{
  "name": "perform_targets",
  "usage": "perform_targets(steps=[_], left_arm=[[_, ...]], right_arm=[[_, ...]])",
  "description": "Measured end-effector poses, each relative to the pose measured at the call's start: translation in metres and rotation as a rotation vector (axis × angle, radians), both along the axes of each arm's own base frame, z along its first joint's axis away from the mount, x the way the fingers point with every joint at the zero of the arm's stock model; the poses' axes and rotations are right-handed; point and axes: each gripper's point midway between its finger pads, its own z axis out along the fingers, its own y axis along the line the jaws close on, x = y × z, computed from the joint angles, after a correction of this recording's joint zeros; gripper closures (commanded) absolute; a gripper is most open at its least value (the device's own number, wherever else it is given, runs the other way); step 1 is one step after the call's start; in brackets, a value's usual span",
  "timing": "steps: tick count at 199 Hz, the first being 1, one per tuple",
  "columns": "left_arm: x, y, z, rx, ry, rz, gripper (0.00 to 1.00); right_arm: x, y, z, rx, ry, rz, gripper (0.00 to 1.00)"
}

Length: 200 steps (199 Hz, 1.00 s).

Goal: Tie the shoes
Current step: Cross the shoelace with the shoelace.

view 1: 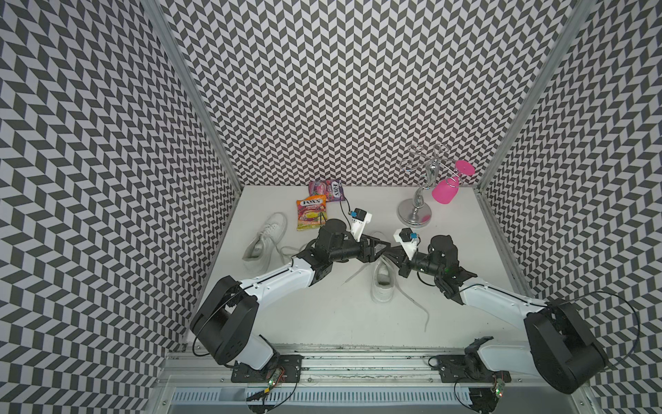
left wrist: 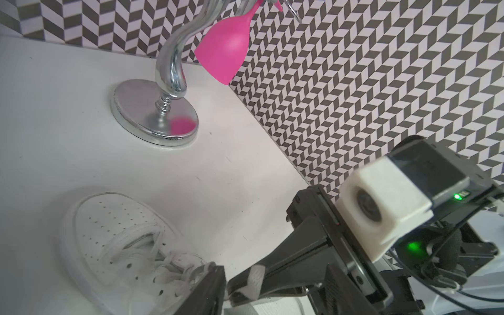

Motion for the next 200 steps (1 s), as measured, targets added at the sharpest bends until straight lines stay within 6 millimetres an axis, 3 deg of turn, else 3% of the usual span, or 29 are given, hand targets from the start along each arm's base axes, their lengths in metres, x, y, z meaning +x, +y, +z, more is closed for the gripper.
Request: perform_targets(steps=[70, 110, 116, 125, 126, 129, 149, 175, 200], left_arm=[[0.006, -0.011, -0.015, 0.036, 0.034, 0.015, 0.52], [0.008, -0.009, -0.020, 0.055, 0.044, 0.035, 0.88], [0.008, -0.009, -0.020, 0.057, 0.041, 0.035, 0.92], [0.008, -0.009, -0.020, 0.058, 0.047, 0.035, 0.98], [0.008, -0.008, -0.021, 0.059, 0.045, 0.035, 0.98], [0.008, -0.008, -0.021, 0.062, 0.038, 0.033, 0.99], [0.008, -0.008, -0.021, 0.064, 0.039, 0.034, 1.00], [0.008, -0.007, -0.022, 0.066, 0.040, 0.036, 1.00], [0.005, -0.004, -0.025, 0.071, 0.044, 0.039, 1.00]], right_arm=[[-0.003, 0.003, -0.005, -0.025, -0.002, 0.002, 1.00], [-0.002, 0.003, -0.005, -0.027, -0.001, -0.002, 0.98], [-0.002, 0.003, -0.006, -0.028, 0.000, -0.006, 0.93], [-0.001, 0.002, -0.006, -0.032, 0.007, -0.014, 0.93], [-0.001, 0.002, -0.006, -0.032, 0.007, -0.015, 0.86], [0.000, 0.001, -0.006, -0.033, 0.012, -0.019, 0.80], [0.002, -0.003, -0.004, -0.047, 0.037, -0.055, 0.55], [-0.001, -0.017, 0.009, -0.044, 0.057, -0.132, 0.39], [-0.004, -0.034, 0.019, -0.015, 0.085, -0.218, 0.32]])
